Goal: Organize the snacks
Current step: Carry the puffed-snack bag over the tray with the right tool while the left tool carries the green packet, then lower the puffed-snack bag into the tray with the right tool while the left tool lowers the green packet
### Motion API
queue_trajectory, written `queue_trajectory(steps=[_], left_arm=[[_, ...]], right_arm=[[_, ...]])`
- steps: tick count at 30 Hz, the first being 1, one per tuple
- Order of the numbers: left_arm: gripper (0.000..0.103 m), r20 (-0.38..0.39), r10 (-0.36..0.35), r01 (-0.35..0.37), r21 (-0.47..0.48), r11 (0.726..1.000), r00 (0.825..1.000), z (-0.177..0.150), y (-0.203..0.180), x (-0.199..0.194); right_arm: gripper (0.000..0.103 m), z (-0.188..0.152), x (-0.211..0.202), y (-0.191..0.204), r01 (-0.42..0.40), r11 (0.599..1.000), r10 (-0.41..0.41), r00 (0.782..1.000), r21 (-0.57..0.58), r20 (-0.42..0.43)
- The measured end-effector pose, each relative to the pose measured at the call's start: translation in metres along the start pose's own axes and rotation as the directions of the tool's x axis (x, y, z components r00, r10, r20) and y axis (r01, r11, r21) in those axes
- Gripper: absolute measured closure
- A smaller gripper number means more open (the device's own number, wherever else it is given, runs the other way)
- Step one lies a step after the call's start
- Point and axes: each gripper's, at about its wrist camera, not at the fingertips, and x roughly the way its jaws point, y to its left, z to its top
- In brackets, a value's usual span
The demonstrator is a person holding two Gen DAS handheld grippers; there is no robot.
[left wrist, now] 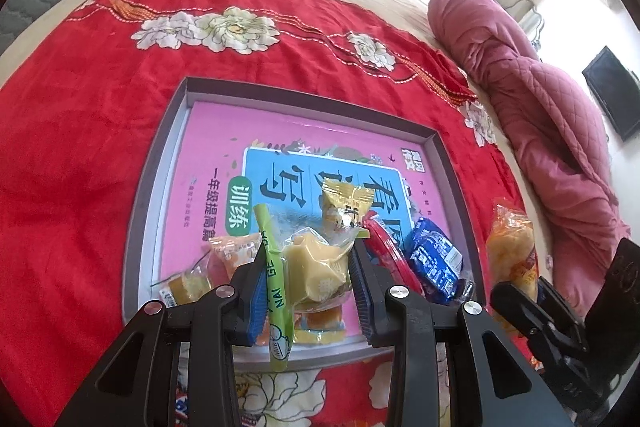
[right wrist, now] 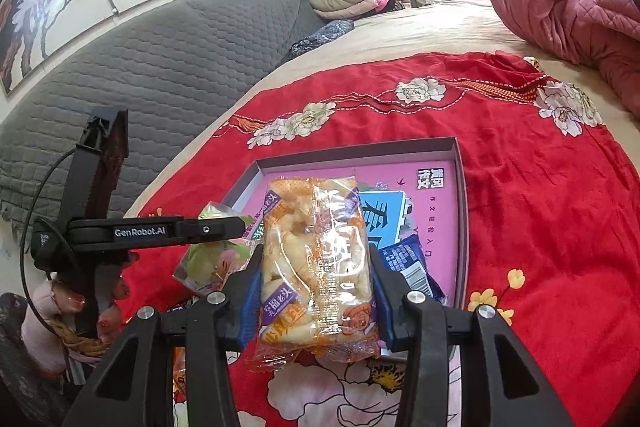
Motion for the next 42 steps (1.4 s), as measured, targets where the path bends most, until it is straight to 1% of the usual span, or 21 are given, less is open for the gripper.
queue_trajectory(steps=[9,16,21,32,37,42], left_arm=[[0.066,-0.012,-0.025,0.025,0.046,0.999,1.0,-0.003,0.0,0.014],[0.066,-0.015,-0.017,0.018,0.065,0.998,1.0,-0.008,0.004,0.02],[0.066,-0.015,-0.027,0.028,0.06,0.998,1.0,-0.009,0.007,0.019],[0.065,-0.028,-0.023,0.026,0.082,0.996,0.999,-0.015,0.005,0.02],[0.065,-0.036,-0.027,0.03,0.092,0.995,0.999,-0.018,0.002,0.021],[0.065,-0.041,-0.031,0.035,0.092,0.995,0.999,-0.02,0.002,0.022]], right_arm=[[0.057,0.001,0.001,-0.003,-0.002,1.0,0.002,1.0,0.004,0.003],[0.057,0.0,0.004,-0.002,0.004,1.0,-0.004,1.0,0.002,-0.001],[0.057,0.0,0.008,-0.001,0.011,1.0,-0.012,1.0,-0.005,-0.009],[0.057,-0.002,0.014,-0.001,0.023,1.0,-0.023,0.999,-0.011,-0.027],[0.057,-0.002,0.018,0.001,0.046,0.998,-0.047,0.999,-0.034,-0.029],[0.057,-0.004,0.028,0.004,0.056,0.997,-0.059,0.997,-0.058,-0.053]])
